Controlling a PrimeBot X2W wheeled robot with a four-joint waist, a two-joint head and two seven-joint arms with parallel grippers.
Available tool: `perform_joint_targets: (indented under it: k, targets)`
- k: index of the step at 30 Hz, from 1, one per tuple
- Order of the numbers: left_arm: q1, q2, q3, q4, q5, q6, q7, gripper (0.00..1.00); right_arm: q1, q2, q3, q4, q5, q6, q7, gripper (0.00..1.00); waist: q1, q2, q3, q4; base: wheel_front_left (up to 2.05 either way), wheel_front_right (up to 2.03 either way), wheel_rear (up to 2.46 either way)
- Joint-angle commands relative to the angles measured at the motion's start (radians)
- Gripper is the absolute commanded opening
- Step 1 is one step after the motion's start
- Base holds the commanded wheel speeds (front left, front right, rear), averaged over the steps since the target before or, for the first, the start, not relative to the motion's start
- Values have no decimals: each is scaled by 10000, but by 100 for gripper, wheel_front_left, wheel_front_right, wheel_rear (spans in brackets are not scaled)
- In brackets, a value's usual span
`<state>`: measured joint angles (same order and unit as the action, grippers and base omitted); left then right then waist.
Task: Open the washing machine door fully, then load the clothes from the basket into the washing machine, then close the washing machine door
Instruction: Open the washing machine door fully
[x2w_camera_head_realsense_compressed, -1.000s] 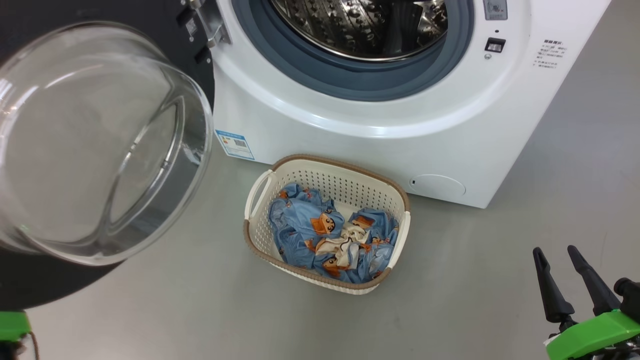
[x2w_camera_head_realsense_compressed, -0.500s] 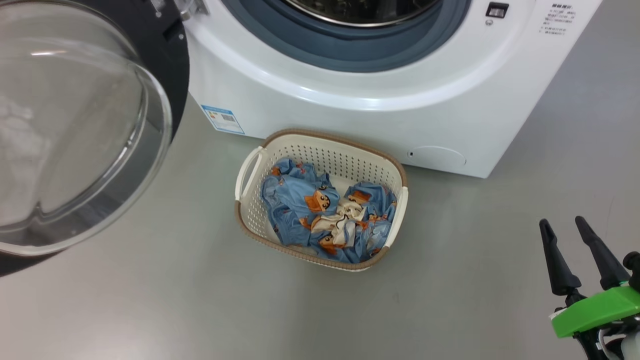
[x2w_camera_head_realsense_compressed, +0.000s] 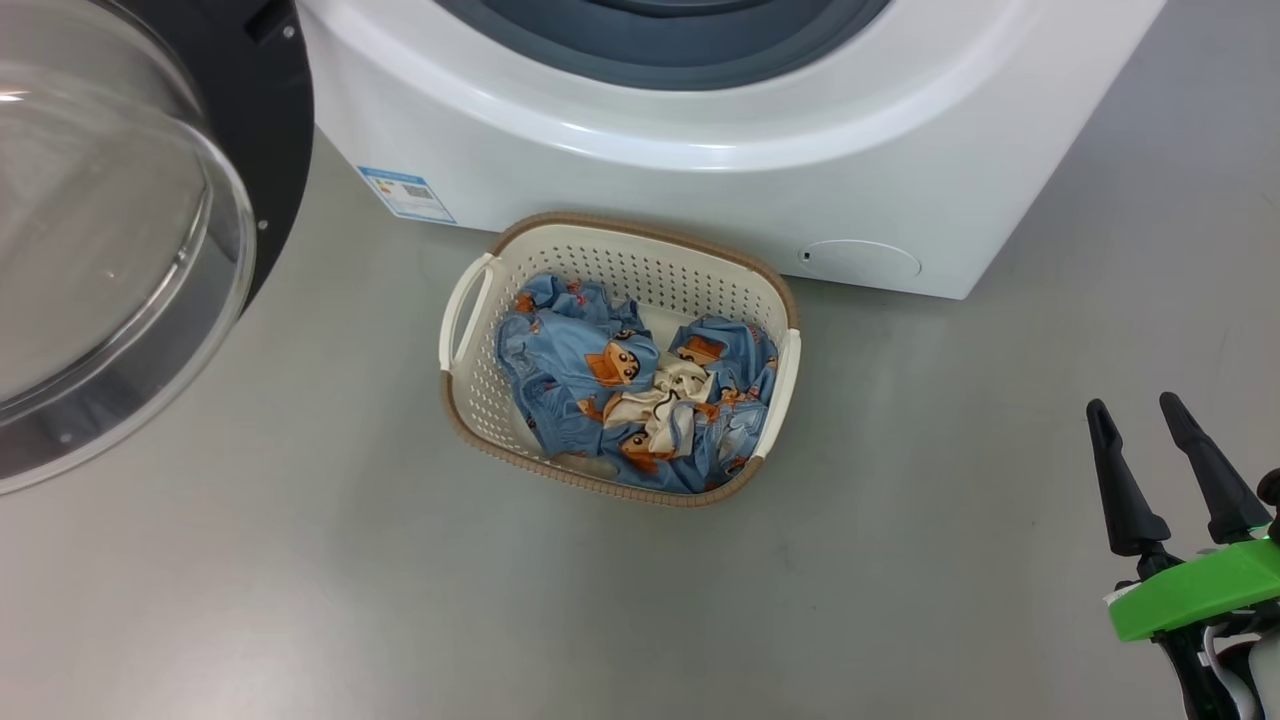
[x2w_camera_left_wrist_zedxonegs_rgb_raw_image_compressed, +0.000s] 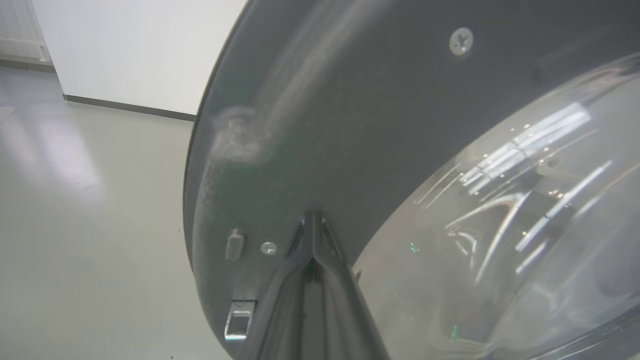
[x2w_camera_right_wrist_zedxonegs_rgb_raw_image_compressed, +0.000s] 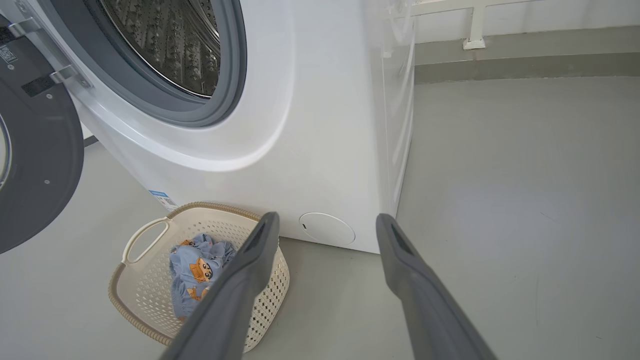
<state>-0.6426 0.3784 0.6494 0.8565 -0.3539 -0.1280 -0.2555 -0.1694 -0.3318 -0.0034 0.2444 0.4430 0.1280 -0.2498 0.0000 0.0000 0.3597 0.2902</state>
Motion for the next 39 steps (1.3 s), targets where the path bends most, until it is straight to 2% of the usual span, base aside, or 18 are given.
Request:
perform_joint_targets:
  k: [1, 5, 11, 18, 24, 32, 33, 34, 36, 37, 39]
  targets:
    - [-186, 828, 178, -172, 123, -24, -63, 0, -105, -147, 237, -225, -15, 27, -120, 100, 0, 0, 9, -31, 0, 0, 0]
    - [-218, 864, 136, -82, 168, -25, -63, 0, -109, -113, 227, -165, -13, 27, -120, 100, 0, 0, -107, -54, 0, 0, 0]
    - [344, 524, -343, -433, -52, -26, -63, 0, 73, 57, 264, -76, 5, 27, -120, 100, 0, 0, -593, -58, 0, 0, 0]
    - [1747, 72, -837, -1460, -383, -26, -63, 0, 384, 238, 288, -29, 62, 27, -120, 100, 0, 0, -1286, 10, 0, 0, 0]
    - [3018, -580, -1266, -2717, -521, -26, -63, 2, 667, 345, 298, 36, 122, 27, -120, 100, 0, 0, -1810, 76, 0, 0, 0]
    - [4316, -1324, -2293, -4219, -757, -26, -63, 48, 883, 416, 335, 51, 231, 27, -120, 100, 0, 0, -2266, -104, 0, 0, 0]
    - [4316, -1324, -2293, -4219, -757, -26, -63, 48, 883, 416, 335, 51, 231, 27, -120, 100, 0, 0, -2266, -104, 0, 0, 0]
    - [4472, -1326, -2466, -4395, -761, -26, -63, 57, 906, 435, 333, 44, 232, 27, -120, 100, 0, 0, -2315, -161, 0, 0, 0]
    - [4758, -1346, -2886, -4743, -874, -26, -63, 89, 946, 458, 329, 39, 237, 27, -120, 100, 0, 0, -2401, -289, 0, 0, 0]
    - [4900, -1338, -3060, -4903, -907, -26, -63, 100, 959, 470, 323, 36, 236, 27, -120, 100, 0, 0, -2435, -365, 0, 0, 0]
    - [5145, -1388, -3427, -5220, -1022, -26, -63, 100, 970, 498, 304, 23, 232, 27, -120, 100, 0, 0, -2499, -534, 0, 0, 0]
